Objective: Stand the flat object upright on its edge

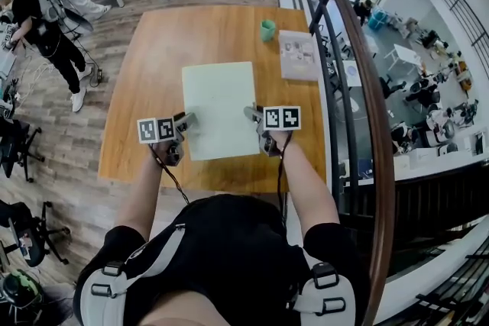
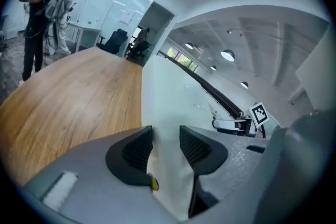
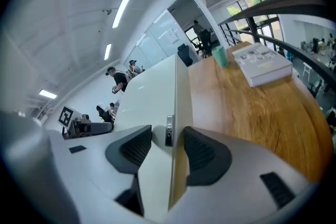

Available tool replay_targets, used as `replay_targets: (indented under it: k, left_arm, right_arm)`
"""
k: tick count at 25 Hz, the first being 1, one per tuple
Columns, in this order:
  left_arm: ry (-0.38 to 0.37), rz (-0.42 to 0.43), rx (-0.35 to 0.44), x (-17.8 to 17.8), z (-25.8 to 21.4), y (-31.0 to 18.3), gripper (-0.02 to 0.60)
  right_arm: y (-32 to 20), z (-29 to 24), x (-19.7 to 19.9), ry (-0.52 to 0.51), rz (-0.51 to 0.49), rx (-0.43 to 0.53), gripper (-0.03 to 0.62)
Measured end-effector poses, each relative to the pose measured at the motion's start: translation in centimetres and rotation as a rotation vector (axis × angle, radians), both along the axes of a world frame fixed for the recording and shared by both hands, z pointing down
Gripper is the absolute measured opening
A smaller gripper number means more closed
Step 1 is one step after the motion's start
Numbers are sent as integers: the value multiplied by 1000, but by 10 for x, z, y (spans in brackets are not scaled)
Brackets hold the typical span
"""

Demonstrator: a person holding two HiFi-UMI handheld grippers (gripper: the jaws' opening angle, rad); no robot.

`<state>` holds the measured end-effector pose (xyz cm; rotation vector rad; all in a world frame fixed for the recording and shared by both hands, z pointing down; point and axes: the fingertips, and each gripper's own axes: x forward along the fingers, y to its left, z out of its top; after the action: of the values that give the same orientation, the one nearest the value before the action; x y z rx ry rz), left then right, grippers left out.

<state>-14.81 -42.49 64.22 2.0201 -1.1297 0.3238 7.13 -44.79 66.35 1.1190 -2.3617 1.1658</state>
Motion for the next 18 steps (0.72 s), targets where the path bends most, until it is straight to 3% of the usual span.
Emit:
replay_targets:
  k: [10, 14, 18]
  left_arm:
    - [-126, 124, 329, 6, -83, -42, 161]
    - [-208, 112, 466, 11, -100, -53, 155]
    - [-268, 89, 527, 11, -105, -60, 152]
  right_arm:
    - [-32, -86, 5, 46, -6, 326, 193]
    - [-40, -105, 11, 119, 30, 439, 187]
    - [-43, -119, 11, 181, 51, 541, 187]
